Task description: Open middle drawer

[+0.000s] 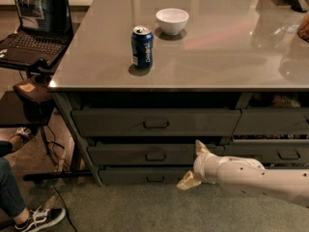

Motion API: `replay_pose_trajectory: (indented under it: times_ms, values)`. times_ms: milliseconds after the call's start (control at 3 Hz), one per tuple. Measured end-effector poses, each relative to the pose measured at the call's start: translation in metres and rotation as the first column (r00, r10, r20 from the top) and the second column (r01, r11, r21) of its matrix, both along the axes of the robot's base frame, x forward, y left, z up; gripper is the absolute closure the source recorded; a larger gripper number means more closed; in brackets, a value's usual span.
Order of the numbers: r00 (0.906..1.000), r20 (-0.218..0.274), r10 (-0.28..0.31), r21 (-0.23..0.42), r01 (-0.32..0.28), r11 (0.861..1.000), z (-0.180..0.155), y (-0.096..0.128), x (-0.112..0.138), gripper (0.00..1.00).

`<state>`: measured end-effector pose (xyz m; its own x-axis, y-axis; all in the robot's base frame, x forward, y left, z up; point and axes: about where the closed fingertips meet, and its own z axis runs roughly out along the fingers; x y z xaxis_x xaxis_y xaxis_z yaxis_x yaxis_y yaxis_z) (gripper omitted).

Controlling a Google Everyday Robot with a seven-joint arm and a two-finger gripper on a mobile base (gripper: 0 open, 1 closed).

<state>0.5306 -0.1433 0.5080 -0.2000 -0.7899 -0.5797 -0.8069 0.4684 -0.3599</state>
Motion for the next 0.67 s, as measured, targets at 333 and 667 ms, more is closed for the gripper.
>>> replay_pose_trajectory:
  times_ms: [333,667]
  values:
    - [1.0000,-0.001,0.000,0.000,0.000,1.000,0.000,0.000,0.000,0.00]
    - [0.9991,-0.028,-0.033,0.025,0.034,0.999,-0.031,-0.012,0.010,0.00]
